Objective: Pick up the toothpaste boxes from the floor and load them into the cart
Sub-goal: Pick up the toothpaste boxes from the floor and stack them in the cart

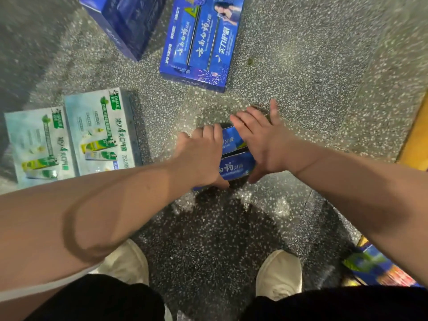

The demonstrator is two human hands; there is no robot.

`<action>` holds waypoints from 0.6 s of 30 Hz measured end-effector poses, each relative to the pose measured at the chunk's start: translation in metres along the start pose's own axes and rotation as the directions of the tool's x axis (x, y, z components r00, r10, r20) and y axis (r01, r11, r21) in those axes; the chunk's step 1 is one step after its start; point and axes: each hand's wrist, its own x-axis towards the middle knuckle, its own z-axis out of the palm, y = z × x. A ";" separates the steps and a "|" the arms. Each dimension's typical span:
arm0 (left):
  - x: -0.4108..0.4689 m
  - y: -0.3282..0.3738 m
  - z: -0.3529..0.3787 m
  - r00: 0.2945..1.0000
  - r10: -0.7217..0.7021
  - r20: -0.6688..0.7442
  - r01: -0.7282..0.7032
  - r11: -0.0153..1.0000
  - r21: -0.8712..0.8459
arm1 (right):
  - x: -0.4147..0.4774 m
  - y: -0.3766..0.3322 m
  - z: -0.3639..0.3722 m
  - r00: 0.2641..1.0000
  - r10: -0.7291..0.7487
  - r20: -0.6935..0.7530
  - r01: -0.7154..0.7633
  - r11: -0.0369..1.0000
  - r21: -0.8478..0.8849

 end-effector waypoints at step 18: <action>-0.005 0.006 0.005 0.999 -0.015 -0.038 0.016 0.999 0.039 | -0.013 -0.010 -0.006 0.996 -0.009 -0.087 0.005 0.999 -0.040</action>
